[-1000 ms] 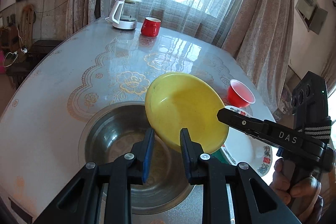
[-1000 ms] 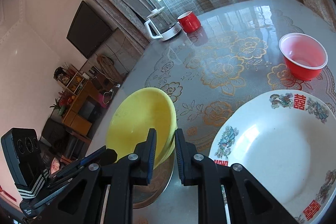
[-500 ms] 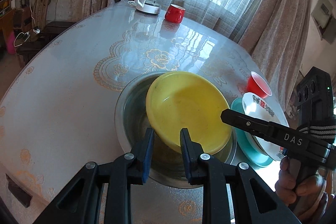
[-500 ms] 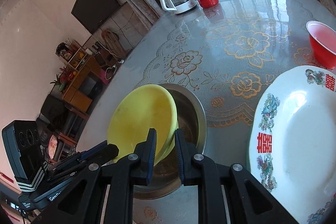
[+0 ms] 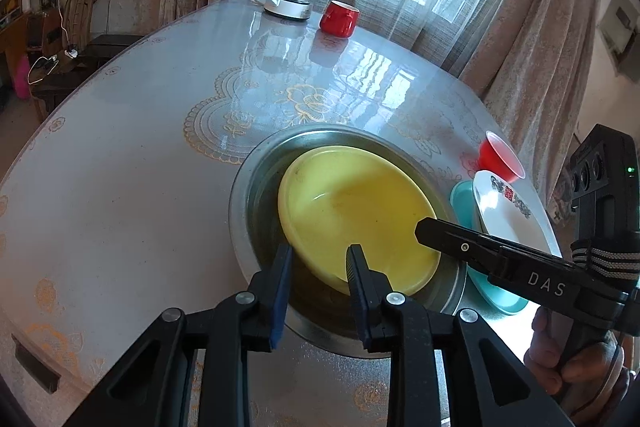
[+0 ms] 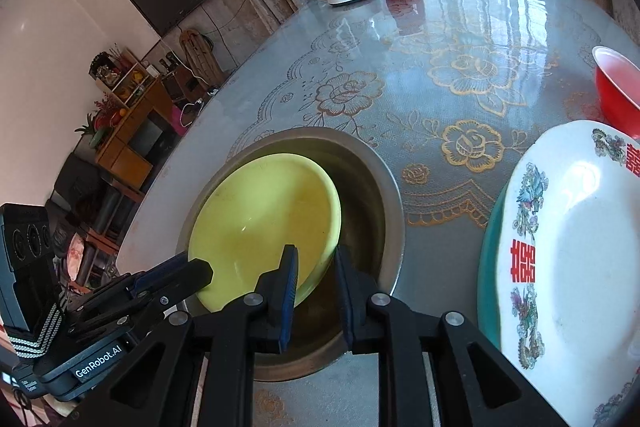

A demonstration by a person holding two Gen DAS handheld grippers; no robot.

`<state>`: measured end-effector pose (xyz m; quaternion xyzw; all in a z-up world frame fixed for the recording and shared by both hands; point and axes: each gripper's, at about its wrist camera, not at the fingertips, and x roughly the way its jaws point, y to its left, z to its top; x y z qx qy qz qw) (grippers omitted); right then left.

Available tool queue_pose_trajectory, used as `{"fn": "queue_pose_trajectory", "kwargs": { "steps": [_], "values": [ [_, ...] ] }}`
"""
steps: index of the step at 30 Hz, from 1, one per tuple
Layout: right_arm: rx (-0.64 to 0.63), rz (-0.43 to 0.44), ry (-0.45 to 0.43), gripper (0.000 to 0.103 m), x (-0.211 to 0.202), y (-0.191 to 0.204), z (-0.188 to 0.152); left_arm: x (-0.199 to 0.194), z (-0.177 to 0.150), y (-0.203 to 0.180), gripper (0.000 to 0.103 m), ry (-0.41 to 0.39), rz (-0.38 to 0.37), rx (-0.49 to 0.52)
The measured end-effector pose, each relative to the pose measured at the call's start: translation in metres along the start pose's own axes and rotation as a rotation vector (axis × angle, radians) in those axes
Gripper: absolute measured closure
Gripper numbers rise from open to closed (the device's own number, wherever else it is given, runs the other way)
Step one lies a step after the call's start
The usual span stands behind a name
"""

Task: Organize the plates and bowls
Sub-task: 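Lift the yellow bowl and lower it into the steel bowl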

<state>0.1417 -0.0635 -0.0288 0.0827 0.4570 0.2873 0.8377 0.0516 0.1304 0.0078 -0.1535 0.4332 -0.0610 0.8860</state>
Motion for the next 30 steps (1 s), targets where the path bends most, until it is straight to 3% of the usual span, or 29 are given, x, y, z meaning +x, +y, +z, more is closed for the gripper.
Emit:
{"fn": "queue_pose_trajectory", "kwargs": {
  "steps": [7, 15, 23, 30],
  "values": [
    [-0.037, -0.051, -0.017, 0.080, -0.004, 0.003, -0.003, 0.006, -0.001, -0.011, 0.070, 0.006, 0.049, 0.061],
    [-0.031, -0.038, -0.024, 0.080, -0.007, 0.002, -0.006, 0.008, -0.004, -0.016, 0.068, 0.006, 0.063, 0.091],
    [-0.035, -0.021, -0.022, 0.079, -0.009, 0.005, -0.009, 0.005, -0.009, -0.020, 0.068, 0.013, 0.047, 0.116],
    [-0.040, -0.013, -0.042, 0.079, -0.012, 0.010, -0.005, 0.001, 0.003, -0.025, 0.065, -0.033, 0.030, 0.110]
  ]
}}
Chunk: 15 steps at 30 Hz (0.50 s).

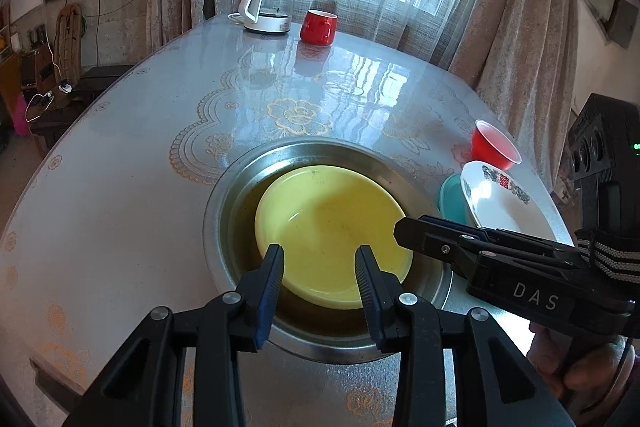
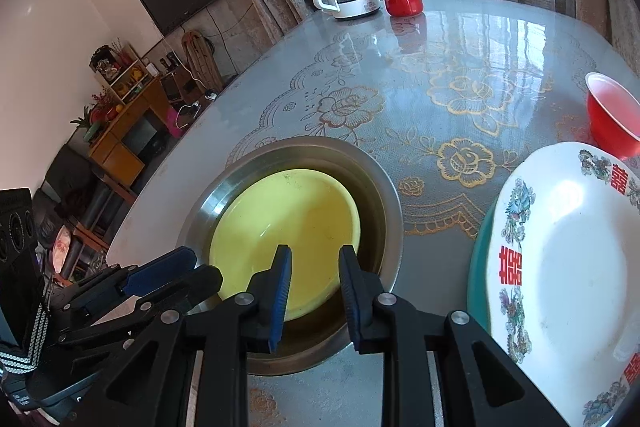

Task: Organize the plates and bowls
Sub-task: 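Lift the yellow bowl and lower it into the steel bowl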

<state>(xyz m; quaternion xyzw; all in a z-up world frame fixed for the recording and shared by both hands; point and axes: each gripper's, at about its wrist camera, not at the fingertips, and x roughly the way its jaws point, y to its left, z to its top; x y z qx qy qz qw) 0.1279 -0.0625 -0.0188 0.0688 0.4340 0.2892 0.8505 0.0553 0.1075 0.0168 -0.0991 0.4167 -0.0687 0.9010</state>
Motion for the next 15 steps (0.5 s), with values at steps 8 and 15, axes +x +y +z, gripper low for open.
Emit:
{"fn": "queue_pose_trajectory", "kwargs": {
  "steps": [8, 15],
  "values": [
    [0.056, 0.007, -0.022, 0.078, -0.008, -0.015, -0.005, 0.019, 0.000, -0.005, 0.065, 0.062, 0.016, 0.030],
    [0.093, 0.023, -0.067, 0.075, -0.024, -0.022, -0.002, 0.020, -0.004, -0.009, 0.063, 0.089, 0.024, 0.056]
  ]
}}
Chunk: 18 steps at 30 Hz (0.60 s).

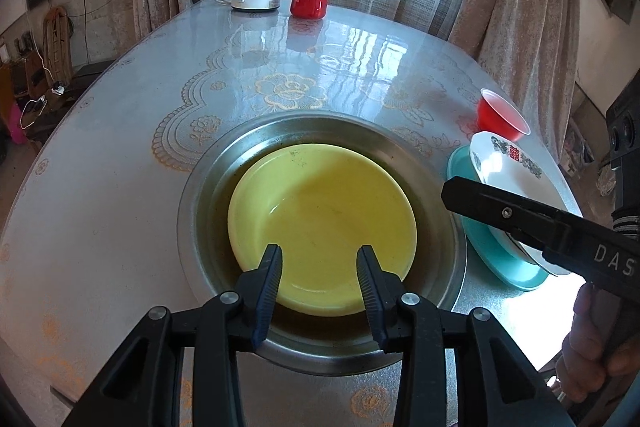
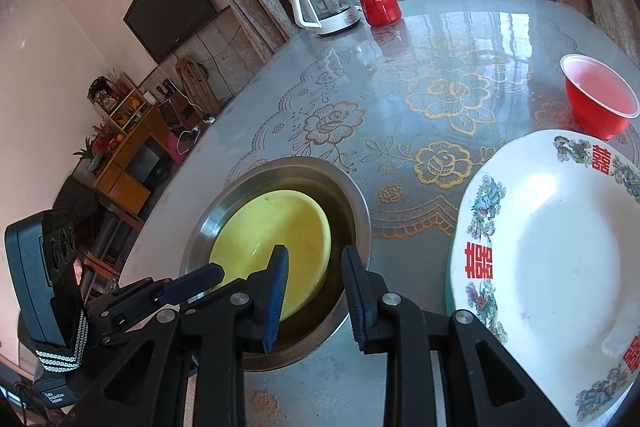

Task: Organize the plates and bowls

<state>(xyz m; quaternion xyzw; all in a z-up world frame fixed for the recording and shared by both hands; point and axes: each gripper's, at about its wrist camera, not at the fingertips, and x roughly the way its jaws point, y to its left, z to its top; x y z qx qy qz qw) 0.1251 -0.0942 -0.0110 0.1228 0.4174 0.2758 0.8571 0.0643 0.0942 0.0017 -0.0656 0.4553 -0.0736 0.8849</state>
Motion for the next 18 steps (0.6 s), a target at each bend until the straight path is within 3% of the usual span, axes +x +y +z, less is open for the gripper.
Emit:
{"fn": "queue_pose_trajectory", "kwargs": {
  "steps": [18],
  "values": [
    [0.166, -0.043, -0.105, 0.071, -0.040, -0.060, 0.005, -0.023, 0.019, -0.020, 0.051, -0.105, -0.008, -0.015]
  ]
}}
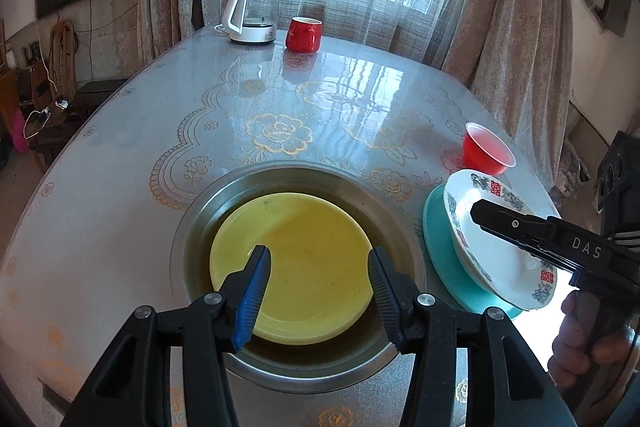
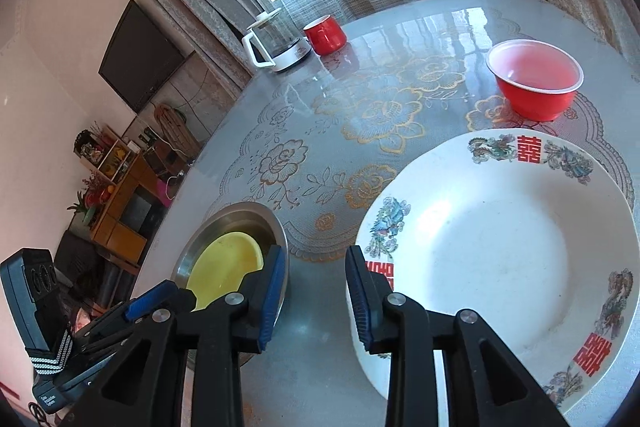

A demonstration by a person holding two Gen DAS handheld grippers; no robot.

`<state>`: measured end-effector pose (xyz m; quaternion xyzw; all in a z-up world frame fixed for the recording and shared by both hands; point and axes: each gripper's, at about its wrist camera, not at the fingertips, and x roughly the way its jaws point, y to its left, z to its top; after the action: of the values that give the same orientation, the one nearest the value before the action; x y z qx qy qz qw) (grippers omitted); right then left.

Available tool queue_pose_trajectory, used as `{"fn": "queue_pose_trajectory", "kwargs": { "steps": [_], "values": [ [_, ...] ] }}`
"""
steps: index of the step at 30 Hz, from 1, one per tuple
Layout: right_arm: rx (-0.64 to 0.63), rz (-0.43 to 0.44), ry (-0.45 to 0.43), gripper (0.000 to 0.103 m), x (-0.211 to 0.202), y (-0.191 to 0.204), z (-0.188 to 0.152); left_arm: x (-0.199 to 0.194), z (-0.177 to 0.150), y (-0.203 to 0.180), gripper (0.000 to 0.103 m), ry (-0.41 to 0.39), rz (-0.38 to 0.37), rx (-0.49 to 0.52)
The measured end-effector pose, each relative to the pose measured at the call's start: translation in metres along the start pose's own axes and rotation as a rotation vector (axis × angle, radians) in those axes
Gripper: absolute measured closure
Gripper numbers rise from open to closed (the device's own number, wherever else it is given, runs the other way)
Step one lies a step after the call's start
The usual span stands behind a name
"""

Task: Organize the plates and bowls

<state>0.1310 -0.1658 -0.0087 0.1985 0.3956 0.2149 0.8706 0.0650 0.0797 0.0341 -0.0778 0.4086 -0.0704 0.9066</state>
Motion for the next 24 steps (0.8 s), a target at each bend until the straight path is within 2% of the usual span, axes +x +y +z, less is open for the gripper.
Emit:
{"fn": "queue_pose_trajectory", "kwargs": {
  "steps": [11, 14, 18, 24],
  "values": [
    [0.133, -0.083, -0.093, 0.070, -0.037, -0.066, 0.016, 0.016, 0.020, -0.032, 0.052, 0.037, -0.016, 0.010],
    [0.179, -0.107, -0.126, 0.070, -0.049, -0.086, 0.021, 0.022, 0.027, -0.042, 0.052, 0.043, -0.047, 0.010],
    [0.219, -0.139, -0.158, 0.070, -0.058, -0.109, 0.030, 0.032, 0.038, -0.062, 0.048, 0.023, -0.082, 0.037],
    [0.240, -0.161, -0.174, 0.066, -0.061, -0.133, 0.043, 0.053, 0.058, -0.095, 0.044, 0.007, -0.080, 0.090]
  ]
}}
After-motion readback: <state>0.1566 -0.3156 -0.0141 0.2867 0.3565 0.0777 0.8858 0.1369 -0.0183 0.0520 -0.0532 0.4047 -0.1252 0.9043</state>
